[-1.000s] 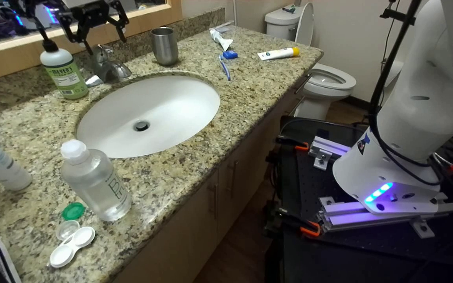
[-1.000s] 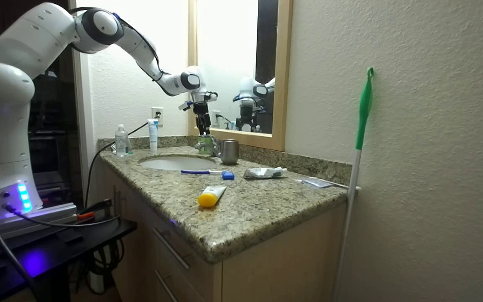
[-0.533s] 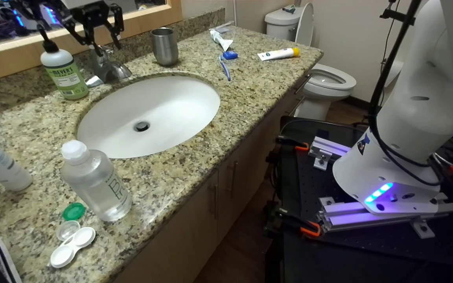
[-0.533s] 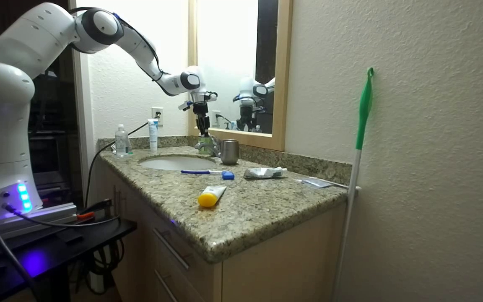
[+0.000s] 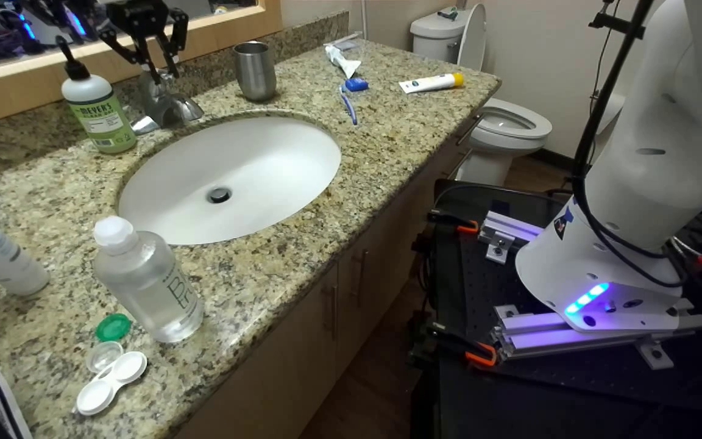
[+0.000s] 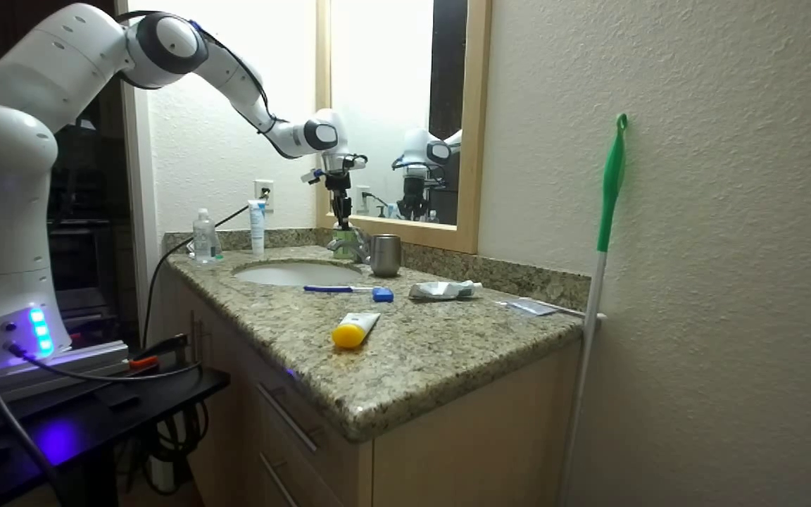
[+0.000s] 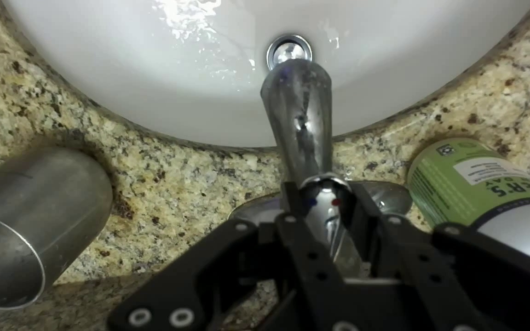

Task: Turn the faucet handle upwards pick up the toothbrush wash it and then place it in the cup afterward turn the faucet handle downwards

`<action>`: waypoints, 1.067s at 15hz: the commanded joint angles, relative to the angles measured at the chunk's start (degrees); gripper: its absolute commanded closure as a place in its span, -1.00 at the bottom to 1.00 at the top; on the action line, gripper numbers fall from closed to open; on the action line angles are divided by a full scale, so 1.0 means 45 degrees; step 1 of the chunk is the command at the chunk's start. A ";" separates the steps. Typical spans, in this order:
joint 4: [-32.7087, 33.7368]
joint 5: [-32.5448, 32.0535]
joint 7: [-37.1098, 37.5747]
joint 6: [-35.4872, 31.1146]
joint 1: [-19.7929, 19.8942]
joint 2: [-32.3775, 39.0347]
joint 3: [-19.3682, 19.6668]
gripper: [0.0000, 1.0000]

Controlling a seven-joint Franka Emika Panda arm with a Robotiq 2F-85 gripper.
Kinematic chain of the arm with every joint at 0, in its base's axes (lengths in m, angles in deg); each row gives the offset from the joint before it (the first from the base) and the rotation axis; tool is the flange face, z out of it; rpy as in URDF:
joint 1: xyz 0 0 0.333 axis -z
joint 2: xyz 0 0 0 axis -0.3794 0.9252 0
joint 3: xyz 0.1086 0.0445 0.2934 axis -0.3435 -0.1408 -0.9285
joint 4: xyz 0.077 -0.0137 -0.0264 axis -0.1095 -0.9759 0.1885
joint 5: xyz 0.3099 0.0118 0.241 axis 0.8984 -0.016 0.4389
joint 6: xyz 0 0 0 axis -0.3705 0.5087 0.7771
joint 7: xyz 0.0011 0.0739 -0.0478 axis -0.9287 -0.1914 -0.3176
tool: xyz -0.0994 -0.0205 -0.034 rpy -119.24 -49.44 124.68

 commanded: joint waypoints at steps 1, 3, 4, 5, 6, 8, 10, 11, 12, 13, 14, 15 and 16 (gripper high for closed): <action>-0.0583 0.1387 -0.0166 -0.0794 0.0252 -0.1249 -0.0310 0.85; -0.0884 0.1764 -0.0403 -0.1084 0.0362 -0.1772 -0.0330 0.85; -0.1093 0.1890 -0.0520 -0.1473 0.0380 -0.1998 -0.0319 0.85; -0.1222 0.2124 -0.0666 -0.1724 0.0438 -0.2166 -0.0371 0.85; -0.1382 0.2364 -0.0772 -0.2079 0.0467 -0.2342 -0.0421 0.85; -0.1719 0.2916 -0.0876 -0.2882 0.0474 -0.2588 -0.0533 0.85; -0.1982 0.3704 -0.0983 -0.3413 0.0473 -0.3274 -0.0802 0.55; -0.2131 0.3784 -0.0724 -0.2962 0.0316 -0.3868 -0.0790 -0.03; -0.0906 0.3343 -0.0635 -0.2825 0.0317 -0.2495 -0.0536 0.04; -0.0979 0.3378 -0.0605 -0.2700 0.0254 -0.2931 -0.0568 0.52; -0.0984 0.3372 -0.0591 -0.2639 0.0230 -0.3053 -0.0570 0.42; -0.0989 0.3372 -0.0590 -0.2647 0.0239 -0.2975 -0.0560 -0.24; -0.1283 0.2871 -0.0224 -0.3049 0.0128 -0.3257 -0.0227 -0.36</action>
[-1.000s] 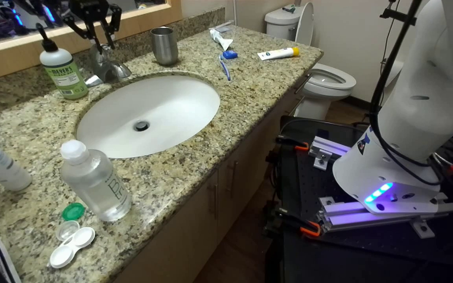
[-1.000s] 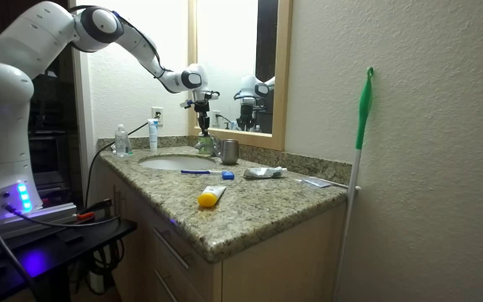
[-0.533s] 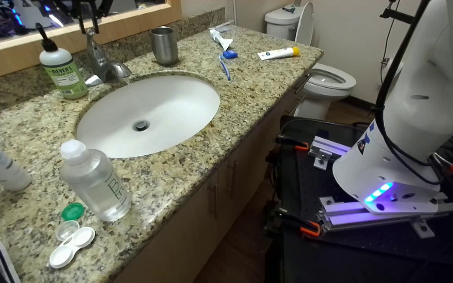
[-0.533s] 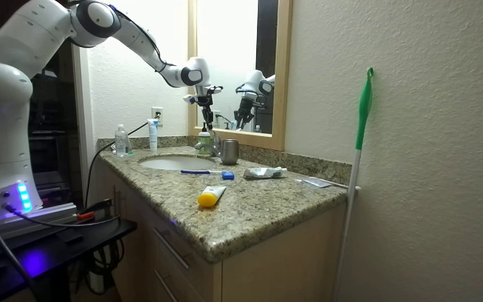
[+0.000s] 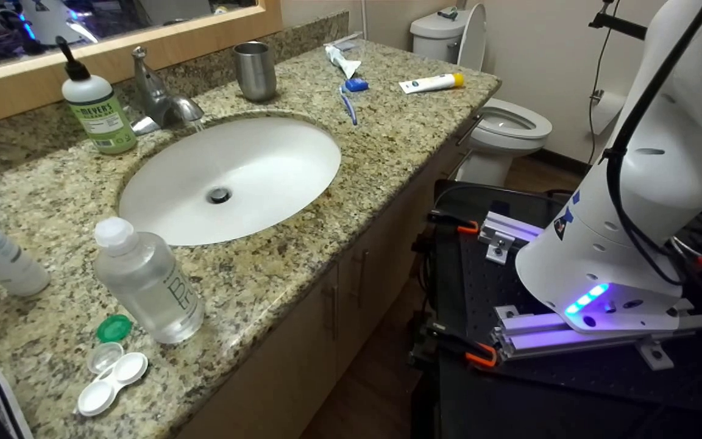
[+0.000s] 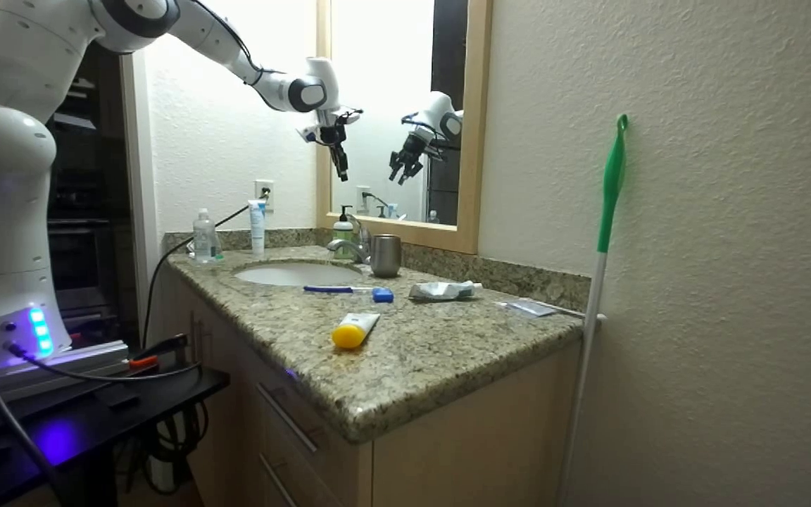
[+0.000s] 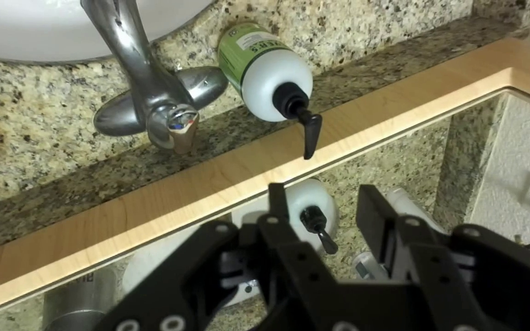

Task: Turn the faucet handle upwards pick up the toothbrush wash it and then place it in the cup afterward turn the faucet handle downwards

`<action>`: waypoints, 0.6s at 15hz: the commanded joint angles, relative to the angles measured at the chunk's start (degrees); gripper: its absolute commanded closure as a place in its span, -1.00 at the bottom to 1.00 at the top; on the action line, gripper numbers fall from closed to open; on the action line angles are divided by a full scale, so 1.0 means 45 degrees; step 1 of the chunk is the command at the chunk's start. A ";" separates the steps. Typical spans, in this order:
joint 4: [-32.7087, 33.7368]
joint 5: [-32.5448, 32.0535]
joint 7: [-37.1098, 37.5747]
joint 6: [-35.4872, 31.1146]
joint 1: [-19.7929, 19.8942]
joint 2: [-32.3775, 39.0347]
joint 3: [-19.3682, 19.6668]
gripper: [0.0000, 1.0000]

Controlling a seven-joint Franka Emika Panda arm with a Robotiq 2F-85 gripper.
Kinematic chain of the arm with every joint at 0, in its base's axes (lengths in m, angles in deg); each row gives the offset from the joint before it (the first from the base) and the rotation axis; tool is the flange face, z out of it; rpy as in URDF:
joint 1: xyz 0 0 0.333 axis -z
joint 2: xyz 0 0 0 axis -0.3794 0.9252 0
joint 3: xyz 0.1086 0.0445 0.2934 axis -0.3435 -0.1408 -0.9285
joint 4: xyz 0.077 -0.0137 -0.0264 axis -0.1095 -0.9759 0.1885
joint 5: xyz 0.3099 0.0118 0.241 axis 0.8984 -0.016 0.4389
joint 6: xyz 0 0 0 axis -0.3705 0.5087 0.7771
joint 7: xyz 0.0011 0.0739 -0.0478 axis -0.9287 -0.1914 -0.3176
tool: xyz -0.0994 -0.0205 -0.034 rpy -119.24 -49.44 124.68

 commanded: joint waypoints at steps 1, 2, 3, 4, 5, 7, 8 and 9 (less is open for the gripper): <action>-0.0607 -0.1044 0.0603 0.0018 -0.0233 -0.1035 0.0656 -0.52; -0.1223 -0.1413 0.0762 -0.0283 -0.0226 -0.1781 0.0896 -0.65; -0.1516 -0.1828 0.0995 -0.0282 -0.0223 -0.2330 0.1112 -0.80; -0.1631 -0.2228 0.1238 -0.0171 -0.0205 -0.2767 0.1304 -0.95; -0.1824 -0.2599 0.1408 0.0117 -0.0155 -0.3314 0.1459 -0.99; -0.2356 -0.3300 0.1521 0.1067 0.0089 -0.4562 0.1718 -1.00; -0.2629 -0.3600 0.1614 0.1513 0.0275 -0.5158 0.1829 -1.00; -0.2835 -0.3811 0.1660 0.1956 0.0517 -0.5614 0.1922 -1.00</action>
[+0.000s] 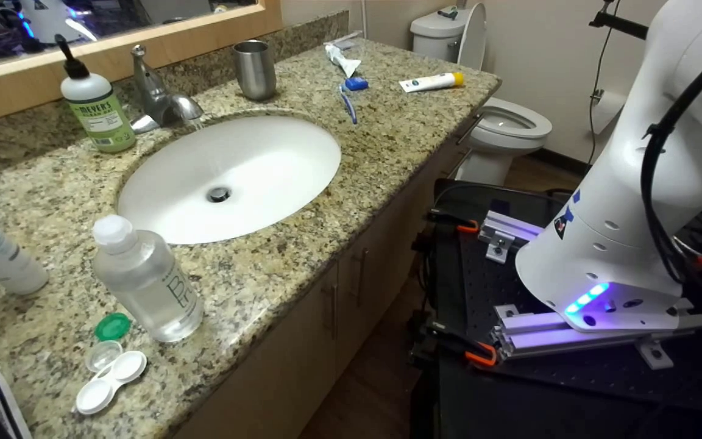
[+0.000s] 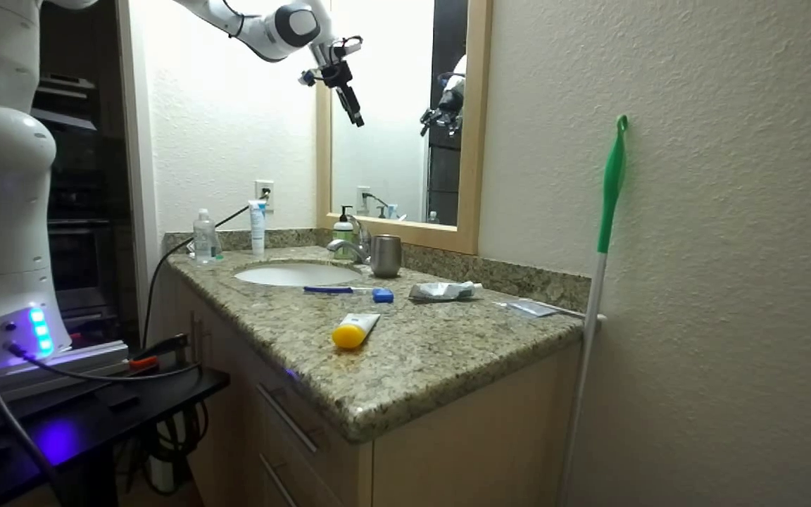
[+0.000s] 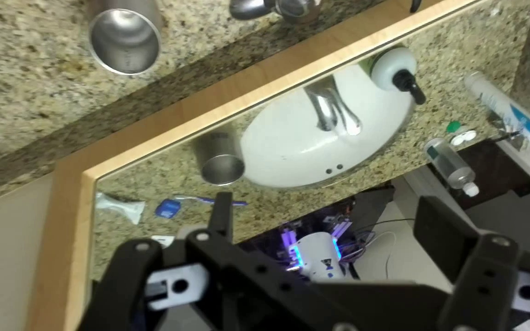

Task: Turn the faucet handle upwards pick up the toothbrush wash it and then place it in the cup afterward turn the faucet handle downwards

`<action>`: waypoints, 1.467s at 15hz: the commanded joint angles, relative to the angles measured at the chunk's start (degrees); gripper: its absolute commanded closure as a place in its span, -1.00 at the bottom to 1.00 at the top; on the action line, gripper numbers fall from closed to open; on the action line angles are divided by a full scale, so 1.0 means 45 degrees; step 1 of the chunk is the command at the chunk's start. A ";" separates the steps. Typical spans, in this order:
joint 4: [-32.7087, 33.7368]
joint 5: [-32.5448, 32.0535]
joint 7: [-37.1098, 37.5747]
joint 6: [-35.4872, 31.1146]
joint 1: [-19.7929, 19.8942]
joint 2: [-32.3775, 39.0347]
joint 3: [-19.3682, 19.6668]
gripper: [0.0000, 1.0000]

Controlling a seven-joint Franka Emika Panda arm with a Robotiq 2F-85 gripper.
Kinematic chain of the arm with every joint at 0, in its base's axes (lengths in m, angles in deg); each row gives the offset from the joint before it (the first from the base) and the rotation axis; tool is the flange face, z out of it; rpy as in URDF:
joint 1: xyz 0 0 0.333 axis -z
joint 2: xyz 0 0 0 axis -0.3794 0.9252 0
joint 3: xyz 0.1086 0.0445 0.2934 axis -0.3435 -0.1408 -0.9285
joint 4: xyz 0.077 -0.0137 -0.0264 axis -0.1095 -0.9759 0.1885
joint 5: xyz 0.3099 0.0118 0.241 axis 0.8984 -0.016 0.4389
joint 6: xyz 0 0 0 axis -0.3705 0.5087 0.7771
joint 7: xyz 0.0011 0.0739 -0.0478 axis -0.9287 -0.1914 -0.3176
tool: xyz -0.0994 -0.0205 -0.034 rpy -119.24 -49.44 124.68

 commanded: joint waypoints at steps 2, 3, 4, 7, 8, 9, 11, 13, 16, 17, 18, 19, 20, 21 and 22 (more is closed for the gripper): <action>-0.1661 -0.0942 0.0411 0.1511 0.0967 -0.2228 0.0266 -1.00; -0.1686 -0.0937 0.0365 0.1971 0.1228 -0.2313 0.0342 -1.00; -0.1758 -0.0917 0.0493 0.2337 0.1518 -0.2257 0.0458 -1.00; -0.1862 -0.0458 0.0259 0.3608 0.2104 -0.1540 0.0800 -1.00; -0.1807 -0.0143 -0.0041 0.3872 0.2192 -0.0982 0.0915 -1.00; -0.1697 0.0075 -0.0075 0.4113 0.2240 -0.0364 0.0951 -1.00; -0.1523 0.0744 -0.0347 0.4454 0.2233 0.0924 0.0917 -1.00; -0.1370 0.1221 -0.0352 0.4846 0.2228 0.2163 0.0832 -1.00; -0.1820 0.1000 -0.0073 0.4176 0.2082 0.2108 0.0907 -1.00; -0.1724 0.1014 -0.0074 0.4179 0.2074 0.2340 0.0907 -1.00; -0.1632 0.1016 -0.0074 0.4202 0.2078 0.2397 0.0908 -1.00; -0.1686 0.0909 0.0374 0.3936 0.1979 0.2553 0.0927 -1.00; -0.2036 0.0645 0.0259 0.3609 0.1999 0.2566 0.0993 -1.00; -0.2434 0.0645 0.0013 0.3251 0.2096 0.2469 0.1025 -1.00; -0.3182 0.0646 -0.0903 0.2632 0.2286 0.2154 0.1049 -1.00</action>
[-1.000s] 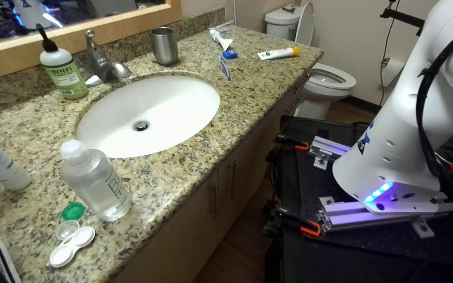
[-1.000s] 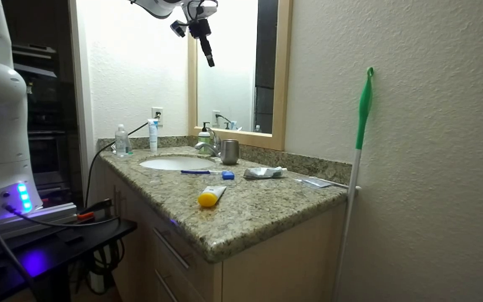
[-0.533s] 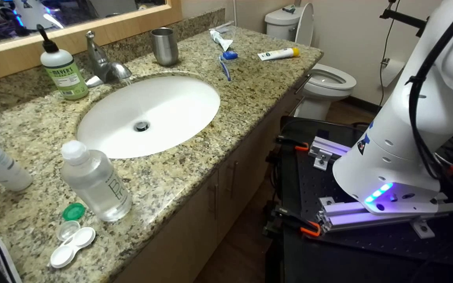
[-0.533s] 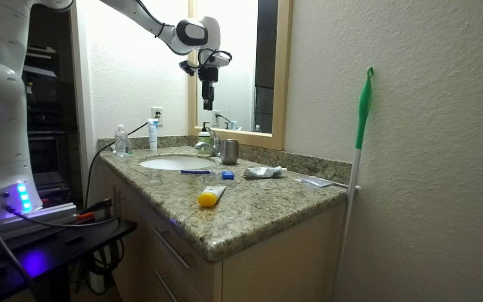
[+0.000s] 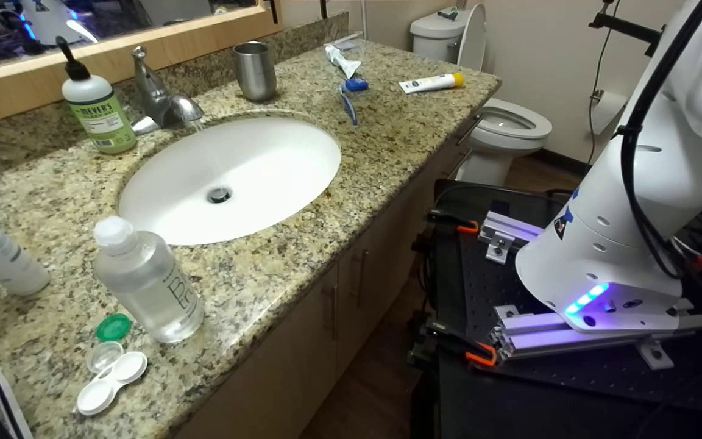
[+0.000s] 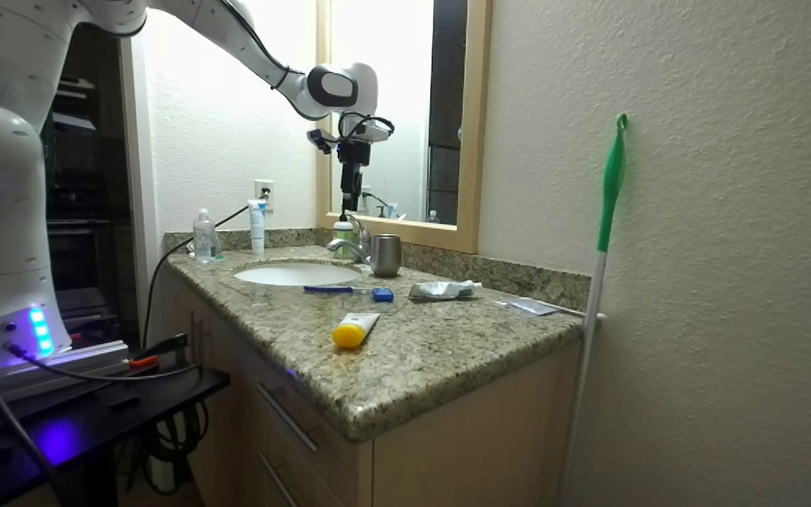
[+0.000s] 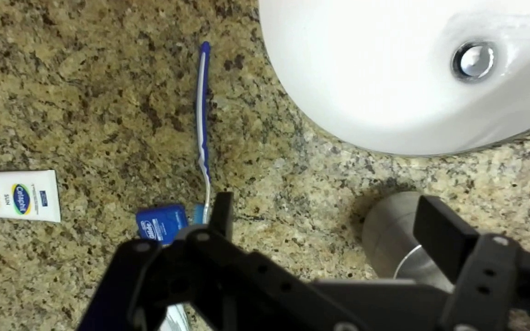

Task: Turn the faucet handle upwards pick up the toothbrush wash it and then place it in the cup afterward turn the faucet handle downwards

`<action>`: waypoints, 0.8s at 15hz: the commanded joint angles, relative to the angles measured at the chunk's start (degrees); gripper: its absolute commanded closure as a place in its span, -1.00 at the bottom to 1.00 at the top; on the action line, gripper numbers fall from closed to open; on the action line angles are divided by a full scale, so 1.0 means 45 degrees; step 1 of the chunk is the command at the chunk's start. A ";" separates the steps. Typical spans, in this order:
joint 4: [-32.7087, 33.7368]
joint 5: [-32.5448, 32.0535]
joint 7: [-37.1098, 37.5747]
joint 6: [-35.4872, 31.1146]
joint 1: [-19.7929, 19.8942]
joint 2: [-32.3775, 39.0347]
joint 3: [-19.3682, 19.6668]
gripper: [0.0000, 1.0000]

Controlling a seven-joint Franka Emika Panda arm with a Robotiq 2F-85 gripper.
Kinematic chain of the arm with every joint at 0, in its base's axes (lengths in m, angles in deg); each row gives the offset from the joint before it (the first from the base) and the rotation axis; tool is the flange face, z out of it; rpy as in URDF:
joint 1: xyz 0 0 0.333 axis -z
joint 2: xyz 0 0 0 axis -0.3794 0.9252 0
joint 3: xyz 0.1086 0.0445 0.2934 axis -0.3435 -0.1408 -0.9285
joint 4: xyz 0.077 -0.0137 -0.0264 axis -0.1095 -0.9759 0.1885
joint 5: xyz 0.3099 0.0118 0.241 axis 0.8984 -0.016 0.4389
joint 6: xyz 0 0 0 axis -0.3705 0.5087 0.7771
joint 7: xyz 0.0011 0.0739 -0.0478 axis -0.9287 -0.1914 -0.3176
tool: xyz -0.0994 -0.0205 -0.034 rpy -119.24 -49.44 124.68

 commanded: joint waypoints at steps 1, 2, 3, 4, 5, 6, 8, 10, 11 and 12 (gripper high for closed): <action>-0.2017 -0.0124 -0.1957 -0.1882 0.0410 -0.0623 0.0160 -1.00; -0.2578 -0.0148 -0.2993 -0.2412 0.0591 -0.0836 0.0220 -1.00; -0.3137 -0.0057 -0.4073 -0.2927 0.0814 -0.1042 0.0282 -1.00; -0.3739 -0.0091 -0.5078 -0.3328 0.1532 -0.1373 -0.0115 -1.00; -0.4243 -0.0042 -0.6100 -0.3539 0.2146 -0.1623 -0.0387 -1.00; -0.4597 0.0069 -0.7093 -0.3575 0.2674 -0.1773 -0.0587 -1.00; -0.4755 0.0414 -0.9083 -0.2809 0.2962 -0.1743 0.0132 -1.00; -0.5043 0.0665 -1.0128 -0.2443 0.3078 -0.1902 0.0779 -1.00; -0.4503 0.0404 -0.9206 -0.2721 0.2684 -0.1412 0.0754 -1.00; -0.4552 0.0427 -0.9428 -0.2676 0.2777 -0.1437 0.0932 -1.00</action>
